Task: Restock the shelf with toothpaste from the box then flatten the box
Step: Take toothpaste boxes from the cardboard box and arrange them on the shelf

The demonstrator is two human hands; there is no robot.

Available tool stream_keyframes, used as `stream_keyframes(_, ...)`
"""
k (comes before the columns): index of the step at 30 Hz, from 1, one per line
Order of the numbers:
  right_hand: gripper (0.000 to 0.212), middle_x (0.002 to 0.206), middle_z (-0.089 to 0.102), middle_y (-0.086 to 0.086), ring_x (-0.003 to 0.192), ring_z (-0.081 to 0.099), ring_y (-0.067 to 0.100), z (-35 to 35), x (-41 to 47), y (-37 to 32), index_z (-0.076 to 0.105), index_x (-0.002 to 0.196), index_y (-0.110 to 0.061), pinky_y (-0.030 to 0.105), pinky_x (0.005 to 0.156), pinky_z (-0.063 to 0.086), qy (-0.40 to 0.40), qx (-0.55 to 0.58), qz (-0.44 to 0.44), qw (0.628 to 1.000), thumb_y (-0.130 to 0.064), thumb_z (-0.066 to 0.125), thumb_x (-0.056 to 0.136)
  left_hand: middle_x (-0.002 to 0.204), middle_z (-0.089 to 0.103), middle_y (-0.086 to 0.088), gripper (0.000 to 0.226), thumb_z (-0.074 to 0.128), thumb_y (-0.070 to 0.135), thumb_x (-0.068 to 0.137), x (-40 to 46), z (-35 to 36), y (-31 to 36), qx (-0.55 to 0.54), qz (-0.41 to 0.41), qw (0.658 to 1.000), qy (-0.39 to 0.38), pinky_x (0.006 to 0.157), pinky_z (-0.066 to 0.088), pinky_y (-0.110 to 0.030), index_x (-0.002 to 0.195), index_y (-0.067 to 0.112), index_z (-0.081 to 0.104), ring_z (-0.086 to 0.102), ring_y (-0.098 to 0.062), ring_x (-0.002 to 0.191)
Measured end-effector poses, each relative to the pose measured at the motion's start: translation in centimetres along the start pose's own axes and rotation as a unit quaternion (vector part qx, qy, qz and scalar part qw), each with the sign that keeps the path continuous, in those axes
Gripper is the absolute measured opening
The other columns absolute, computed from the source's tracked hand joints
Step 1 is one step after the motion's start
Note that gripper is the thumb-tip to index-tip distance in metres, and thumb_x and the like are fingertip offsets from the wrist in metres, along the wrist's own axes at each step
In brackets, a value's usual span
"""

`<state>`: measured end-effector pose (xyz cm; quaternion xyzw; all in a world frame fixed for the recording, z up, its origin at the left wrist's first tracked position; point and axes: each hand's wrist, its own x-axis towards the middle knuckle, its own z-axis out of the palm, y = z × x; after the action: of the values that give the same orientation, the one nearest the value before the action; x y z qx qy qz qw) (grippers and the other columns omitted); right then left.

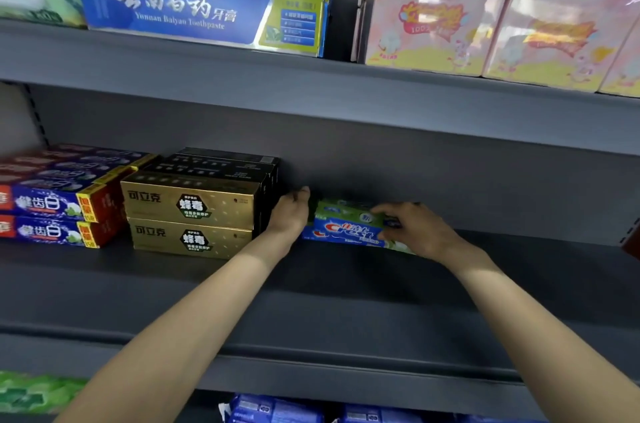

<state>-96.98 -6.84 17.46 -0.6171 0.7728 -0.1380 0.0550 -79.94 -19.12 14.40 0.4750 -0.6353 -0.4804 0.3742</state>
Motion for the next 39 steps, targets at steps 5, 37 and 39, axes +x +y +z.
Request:
stream_keyframes(5,0.052,0.14,0.039,0.003,0.13,0.039,0.024,1.4,1.0,-2.2,0.043,0.139,-0.032,0.037,0.103,0.037,-0.019,-0.074,-0.037,0.996,-0.025,0.059,0.091,0.125,0.059,-0.014,0.032,0.048,0.022,0.097,-0.6,-0.3,0.0,0.096,0.029,0.993,-0.057,0.097,0.042,-0.032,0.124,0.007,0.057,0.056,-0.026,0.114)
stream_keyframes(37,0.024,0.106,0.064,0.0,0.1,0.059,0.019,5.9,-15.0,-11.0,0.063,0.113,-0.023,0.04,0.087,0.049,0.085,0.124,-0.084,0.985,-0.02,0.051,0.092,0.096,0.07,-0.004,0.017,0.049,0.029,0.093,-21.1,-8.1,-1.8,0.34,0.178,0.922,0.043,0.077,0.05,-0.037,0.099,0.024,0.064,0.062,-0.031,0.098)
stream_keyframes(39,0.023,0.105,0.066,0.001,0.096,0.061,0.021,7.9,-16.9,-12.8,0.064,0.11,-0.023,0.04,0.085,0.05,0.063,0.14,-0.088,0.984,-0.02,0.052,0.091,0.094,0.071,-0.004,0.017,0.049,0.029,0.092,-23.7,-9.7,-3.8,0.351,0.162,0.921,0.051,0.076,0.05,-0.038,0.098,0.024,0.064,0.062,-0.031,0.097)
